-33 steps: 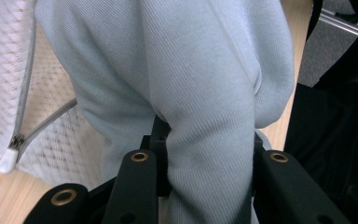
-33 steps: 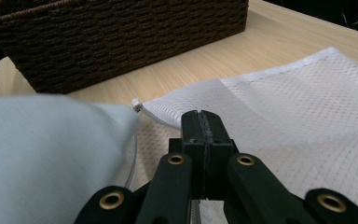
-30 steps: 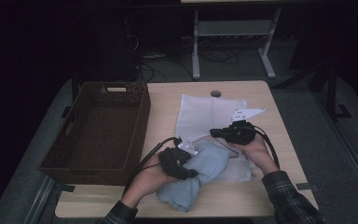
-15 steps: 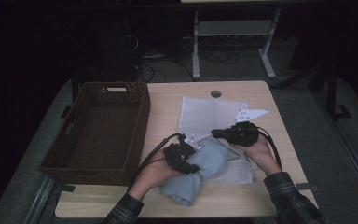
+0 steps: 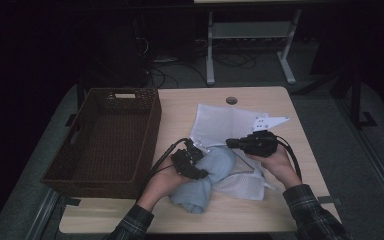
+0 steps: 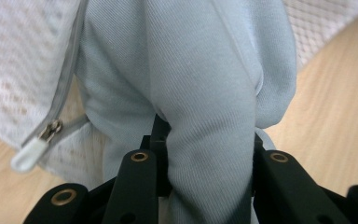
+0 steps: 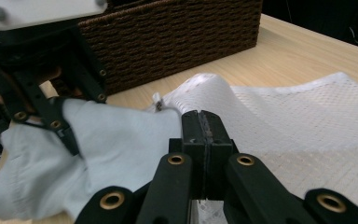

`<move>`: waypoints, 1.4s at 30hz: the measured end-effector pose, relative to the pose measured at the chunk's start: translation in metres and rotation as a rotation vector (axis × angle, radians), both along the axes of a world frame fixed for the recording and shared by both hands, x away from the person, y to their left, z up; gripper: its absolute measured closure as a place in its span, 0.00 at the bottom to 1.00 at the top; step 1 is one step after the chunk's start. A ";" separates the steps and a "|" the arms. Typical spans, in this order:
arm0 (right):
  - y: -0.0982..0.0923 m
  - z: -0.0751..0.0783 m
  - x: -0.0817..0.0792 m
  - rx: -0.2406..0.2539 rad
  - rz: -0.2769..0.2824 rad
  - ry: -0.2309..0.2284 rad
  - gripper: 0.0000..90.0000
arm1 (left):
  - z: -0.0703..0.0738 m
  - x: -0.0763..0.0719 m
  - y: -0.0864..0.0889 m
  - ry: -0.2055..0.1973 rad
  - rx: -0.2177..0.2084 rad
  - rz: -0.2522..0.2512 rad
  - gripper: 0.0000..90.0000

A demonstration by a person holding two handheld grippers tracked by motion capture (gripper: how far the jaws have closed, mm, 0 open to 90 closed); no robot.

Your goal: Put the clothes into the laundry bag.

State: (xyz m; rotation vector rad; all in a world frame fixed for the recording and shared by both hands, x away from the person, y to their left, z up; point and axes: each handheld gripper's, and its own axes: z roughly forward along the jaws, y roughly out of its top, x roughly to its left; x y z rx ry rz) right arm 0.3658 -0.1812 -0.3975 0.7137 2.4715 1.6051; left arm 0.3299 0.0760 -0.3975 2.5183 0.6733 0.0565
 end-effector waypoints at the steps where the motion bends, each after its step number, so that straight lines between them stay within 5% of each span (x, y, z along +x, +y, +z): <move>1: 0.001 0.000 0.000 -0.001 0.001 -0.002 1.00 | 0.000 0.001 0.001 0.000 0.003 0.010 0.76; 12: 0.009 0.000 -0.001 -0.009 0.017 -0.004 1.00 | -0.001 0.003 0.002 -0.009 0.009 0.050 0.76; 21: 0.012 0.006 -0.002 0.006 0.031 -0.022 1.00 | 0.001 0.001 -0.015 -0.032 0.023 0.043 0.76; 42: 0.011 0.009 -0.002 0.018 0.025 -0.034 1.00 | -0.003 0.033 -0.044 -0.035 -0.015 0.166 0.76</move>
